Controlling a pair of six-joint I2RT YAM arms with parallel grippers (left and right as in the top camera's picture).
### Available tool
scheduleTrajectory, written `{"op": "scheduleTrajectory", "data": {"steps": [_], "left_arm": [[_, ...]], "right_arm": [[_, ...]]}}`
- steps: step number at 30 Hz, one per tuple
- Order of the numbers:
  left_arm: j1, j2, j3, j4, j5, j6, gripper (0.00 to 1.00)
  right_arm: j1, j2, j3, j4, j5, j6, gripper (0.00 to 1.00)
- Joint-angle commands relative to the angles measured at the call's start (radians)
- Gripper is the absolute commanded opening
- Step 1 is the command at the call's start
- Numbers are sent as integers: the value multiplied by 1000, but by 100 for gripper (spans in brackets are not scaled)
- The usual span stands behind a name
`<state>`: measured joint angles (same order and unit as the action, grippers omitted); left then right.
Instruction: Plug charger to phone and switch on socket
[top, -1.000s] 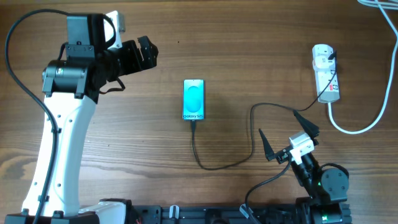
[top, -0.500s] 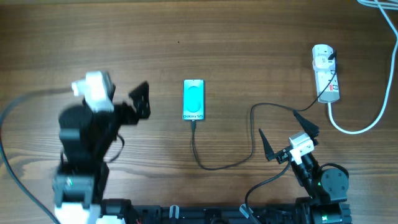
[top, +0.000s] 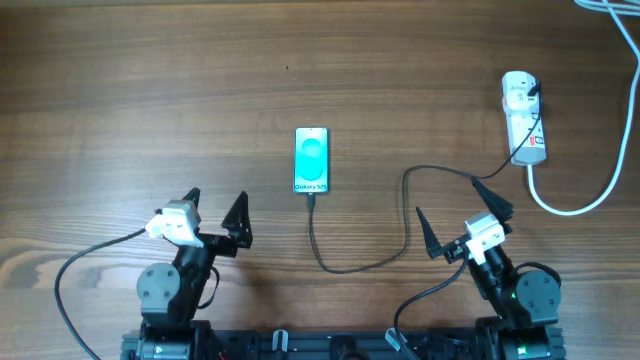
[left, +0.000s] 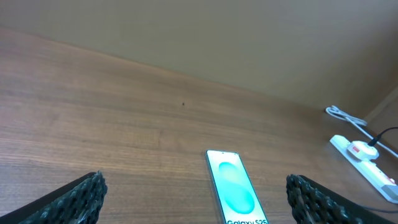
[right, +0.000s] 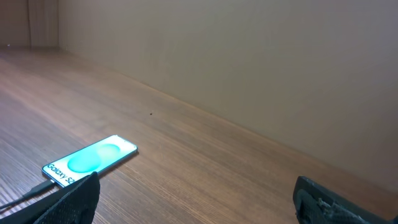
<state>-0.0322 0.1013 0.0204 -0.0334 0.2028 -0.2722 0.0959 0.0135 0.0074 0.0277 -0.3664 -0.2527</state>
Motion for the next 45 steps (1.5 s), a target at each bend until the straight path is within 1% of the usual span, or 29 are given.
{"op": "scheduleTrajectory", "data": {"steps": [1, 5, 45], "left_arm": [[6, -58, -14, -30, -49, 7, 100], [6, -98, -14, -33, -85, 6, 100], [6, -98, -14, -33, -85, 6, 100]], "right_arm": [[6, -9, -2, 5, -15, -9, 100], [6, -9, -2, 5, -15, -9, 100], [6, -9, -2, 5, -15, -9, 100]]}}
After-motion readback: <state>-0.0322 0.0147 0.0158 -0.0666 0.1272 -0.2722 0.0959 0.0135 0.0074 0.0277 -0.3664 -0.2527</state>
